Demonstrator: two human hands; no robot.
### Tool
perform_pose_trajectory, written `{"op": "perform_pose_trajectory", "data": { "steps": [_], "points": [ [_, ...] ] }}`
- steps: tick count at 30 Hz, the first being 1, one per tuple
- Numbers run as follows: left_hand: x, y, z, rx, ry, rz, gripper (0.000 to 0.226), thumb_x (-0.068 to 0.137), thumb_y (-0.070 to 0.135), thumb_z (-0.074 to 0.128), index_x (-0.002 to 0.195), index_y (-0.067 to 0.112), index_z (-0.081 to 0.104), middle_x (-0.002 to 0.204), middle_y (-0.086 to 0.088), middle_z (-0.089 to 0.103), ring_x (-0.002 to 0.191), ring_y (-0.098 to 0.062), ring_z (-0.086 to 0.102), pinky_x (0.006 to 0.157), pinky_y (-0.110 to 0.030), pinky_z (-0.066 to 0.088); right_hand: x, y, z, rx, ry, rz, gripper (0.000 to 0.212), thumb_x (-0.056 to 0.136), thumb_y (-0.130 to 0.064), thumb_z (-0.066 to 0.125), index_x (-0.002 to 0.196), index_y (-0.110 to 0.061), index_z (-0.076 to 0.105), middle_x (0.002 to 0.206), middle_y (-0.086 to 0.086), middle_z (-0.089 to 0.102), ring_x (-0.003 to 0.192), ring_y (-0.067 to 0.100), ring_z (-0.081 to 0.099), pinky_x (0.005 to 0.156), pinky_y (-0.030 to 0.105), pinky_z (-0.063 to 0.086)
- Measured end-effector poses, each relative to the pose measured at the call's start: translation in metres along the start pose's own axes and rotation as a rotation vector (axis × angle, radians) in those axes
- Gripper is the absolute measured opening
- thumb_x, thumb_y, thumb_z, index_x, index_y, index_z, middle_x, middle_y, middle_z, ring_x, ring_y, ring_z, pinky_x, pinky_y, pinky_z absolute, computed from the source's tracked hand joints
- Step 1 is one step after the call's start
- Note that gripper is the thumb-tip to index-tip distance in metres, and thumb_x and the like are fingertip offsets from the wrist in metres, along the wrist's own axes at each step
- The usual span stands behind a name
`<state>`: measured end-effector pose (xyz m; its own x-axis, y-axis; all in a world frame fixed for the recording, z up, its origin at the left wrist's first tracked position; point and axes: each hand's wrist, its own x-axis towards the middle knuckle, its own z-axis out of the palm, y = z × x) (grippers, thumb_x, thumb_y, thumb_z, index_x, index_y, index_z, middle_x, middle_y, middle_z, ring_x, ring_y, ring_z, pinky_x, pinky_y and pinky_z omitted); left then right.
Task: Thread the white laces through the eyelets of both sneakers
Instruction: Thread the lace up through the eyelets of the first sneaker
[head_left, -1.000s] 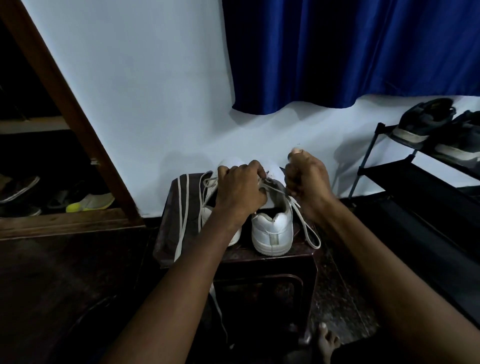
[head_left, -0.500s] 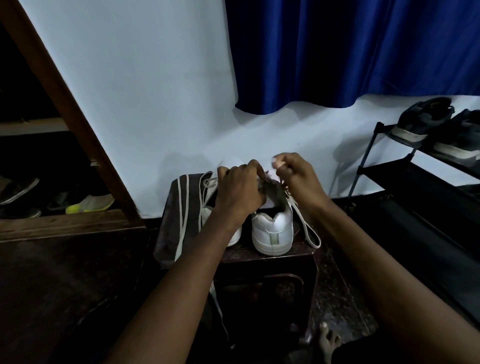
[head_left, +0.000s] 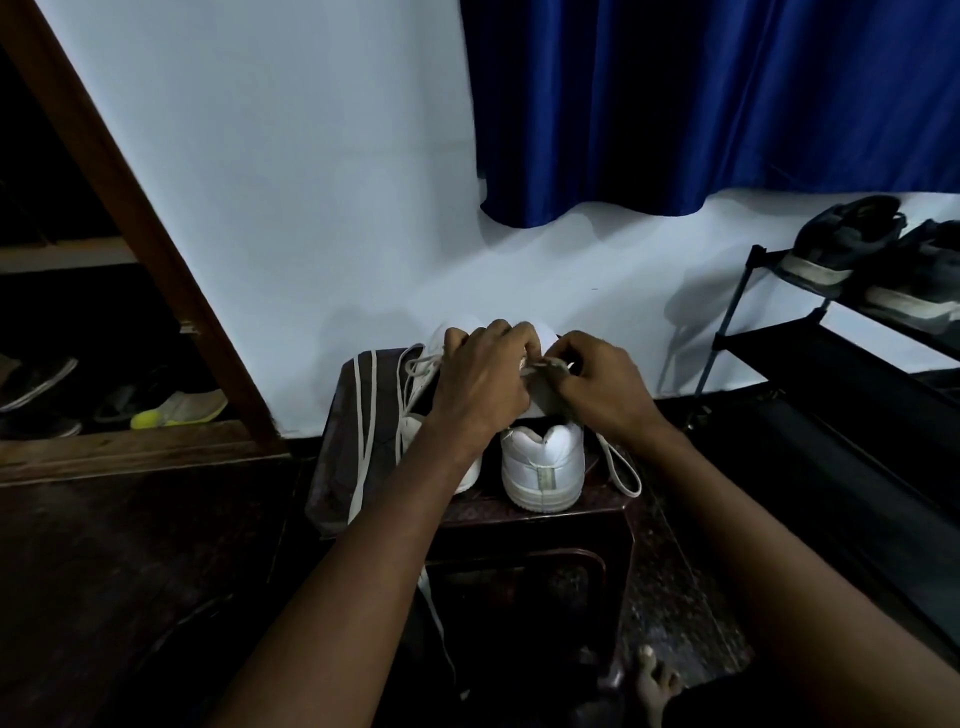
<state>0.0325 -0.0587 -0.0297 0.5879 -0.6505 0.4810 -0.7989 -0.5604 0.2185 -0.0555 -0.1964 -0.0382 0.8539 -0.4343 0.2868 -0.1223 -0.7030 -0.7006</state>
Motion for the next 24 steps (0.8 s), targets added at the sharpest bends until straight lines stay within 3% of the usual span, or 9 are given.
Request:
{"op": "perform_pose_trajectory", "data": {
  "steps": [4,7,9,12,15,19,21,24],
  "points": [
    [-0.001,0.001,0.001,0.041,-0.035,-0.008,0.039,0.082,0.012,0.068,0.110,0.039,0.067,0.104,0.009,0.063,0.102,-0.017,0.062,0.088,-0.033,0.021,0.007,0.008,0.002,0.174,-0.009,0.144,0.007,0.088,-0.019,0.067,0.086,-0.018,0.074,0.080,-0.003,0.074,0.078,0.014,0.067,0.073,0.041,0.055],
    [0.000,0.000,0.003,0.005,-0.076,0.022,0.041,0.081,0.005,0.067,0.105,0.038,0.069,0.113,0.010,0.062,0.107,-0.017,0.058,0.086,-0.031,0.018,0.009,0.010,0.003,0.287,-0.043,0.192,0.008,0.087,-0.022,0.074,0.084,-0.015,0.073,0.082,0.005,0.075,0.076,0.016,0.066,0.072,0.046,0.058],
    [0.002,0.000,0.002,-0.095,-0.090,0.018,0.040,0.078,-0.001,0.069,0.092,0.037,0.065,0.112,0.012,0.059,0.108,-0.016,0.057,0.086,-0.033,0.020,0.008,0.011,0.005,0.334,-0.039,0.193,0.012,0.086,-0.025,0.075,0.084,-0.014,0.072,0.083,0.008,0.074,0.074,0.015,0.064,0.067,0.041,0.054],
    [0.006,0.000,0.000,-0.458,-0.031,-0.155,0.032,0.071,0.010,0.077,0.074,0.036,0.058,0.096,0.012,0.064,0.095,-0.011,0.062,0.091,-0.037,0.042,0.007,0.009,0.005,0.316,-0.009,0.166,0.007,0.088,-0.016,0.067,0.085,-0.013,0.071,0.081,0.003,0.072,0.076,0.016,0.062,0.072,0.041,0.053],
    [0.009,0.000,-0.008,-0.888,-0.057,-0.309,0.026,0.078,0.039,0.079,0.067,0.023,0.063,0.066,0.010,0.062,0.065,-0.012,0.056,0.072,-0.033,0.047,0.006,0.008,0.003,0.163,-0.033,0.111,0.010,0.094,-0.016,0.063,0.096,-0.011,0.072,0.092,0.002,0.073,0.090,0.021,0.066,0.080,0.039,0.052],
    [0.007,0.001,-0.013,-0.564,-0.156,-0.199,0.040,0.097,0.046,0.067,0.066,0.021,0.069,0.048,0.012,0.051,0.049,-0.002,0.045,0.061,-0.026,0.036,0.003,0.006,0.004,0.073,-0.023,0.077,0.018,0.090,-0.031,0.057,0.099,-0.021,0.070,0.095,-0.004,0.073,0.092,0.022,0.067,0.083,0.044,0.055],
    [0.007,0.003,-0.017,-0.673,-0.188,-0.210,0.039,0.102,0.040,0.063,0.067,0.023,0.070,0.053,0.013,0.057,0.054,-0.001,0.049,0.067,-0.026,0.038,0.003,0.007,0.007,0.027,-0.003,0.063,0.010,0.092,-0.031,0.060,0.095,-0.023,0.066,0.089,-0.007,0.071,0.088,0.022,0.065,0.083,0.048,0.054],
    [0.013,0.009,-0.034,-1.157,-0.068,-0.370,0.038,0.107,0.031,0.052,0.077,0.018,0.069,0.078,0.003,0.071,0.078,-0.011,0.066,0.079,-0.025,0.048,0.003,0.009,0.010,-0.010,0.029,0.053,0.006,0.092,-0.031,0.064,0.091,-0.025,0.062,0.085,-0.009,0.068,0.088,0.023,0.063,0.083,0.050,0.052]
  ]
}}
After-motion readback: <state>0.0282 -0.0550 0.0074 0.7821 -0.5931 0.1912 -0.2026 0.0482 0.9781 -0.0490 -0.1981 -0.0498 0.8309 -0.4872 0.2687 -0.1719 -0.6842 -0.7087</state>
